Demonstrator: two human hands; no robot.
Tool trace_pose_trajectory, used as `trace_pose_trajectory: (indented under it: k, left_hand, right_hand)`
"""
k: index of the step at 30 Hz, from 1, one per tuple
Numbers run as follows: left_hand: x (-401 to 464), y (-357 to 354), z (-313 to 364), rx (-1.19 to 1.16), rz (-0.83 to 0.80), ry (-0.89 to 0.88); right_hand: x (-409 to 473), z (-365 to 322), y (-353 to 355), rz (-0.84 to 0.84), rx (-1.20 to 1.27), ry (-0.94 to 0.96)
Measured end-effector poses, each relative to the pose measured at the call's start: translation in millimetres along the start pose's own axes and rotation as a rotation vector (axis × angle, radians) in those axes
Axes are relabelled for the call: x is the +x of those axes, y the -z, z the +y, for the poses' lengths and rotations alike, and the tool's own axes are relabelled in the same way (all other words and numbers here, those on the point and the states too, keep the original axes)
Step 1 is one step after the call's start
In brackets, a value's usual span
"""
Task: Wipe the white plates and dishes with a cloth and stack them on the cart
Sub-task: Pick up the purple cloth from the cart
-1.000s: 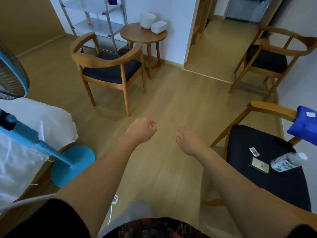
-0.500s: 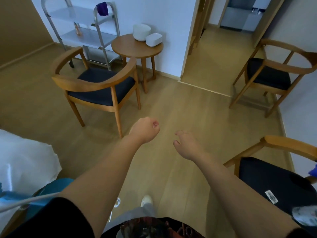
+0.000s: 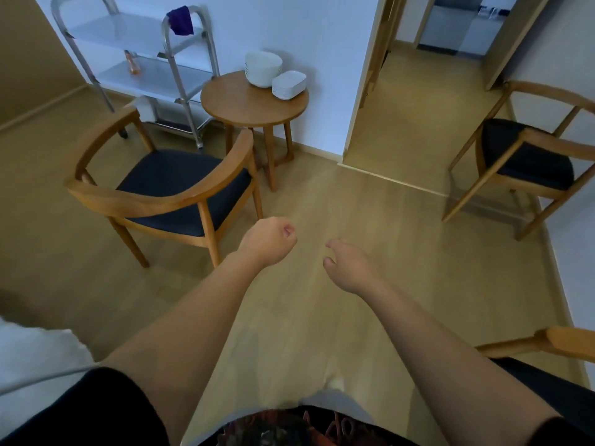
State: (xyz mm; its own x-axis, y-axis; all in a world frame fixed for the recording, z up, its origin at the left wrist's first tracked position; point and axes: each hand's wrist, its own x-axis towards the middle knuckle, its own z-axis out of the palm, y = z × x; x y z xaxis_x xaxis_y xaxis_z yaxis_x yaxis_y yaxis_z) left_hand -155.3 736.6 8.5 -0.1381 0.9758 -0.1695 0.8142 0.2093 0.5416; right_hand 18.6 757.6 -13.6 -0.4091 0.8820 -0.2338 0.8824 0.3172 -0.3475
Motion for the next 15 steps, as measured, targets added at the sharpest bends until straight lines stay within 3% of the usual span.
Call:
trace_pose_trajectory:
  k: [15]
  left_hand:
    - [212, 24, 32, 0.008, 0.015, 0.1]
  right_hand:
    - [219, 79, 81, -0.027, -0.024, 0.068]
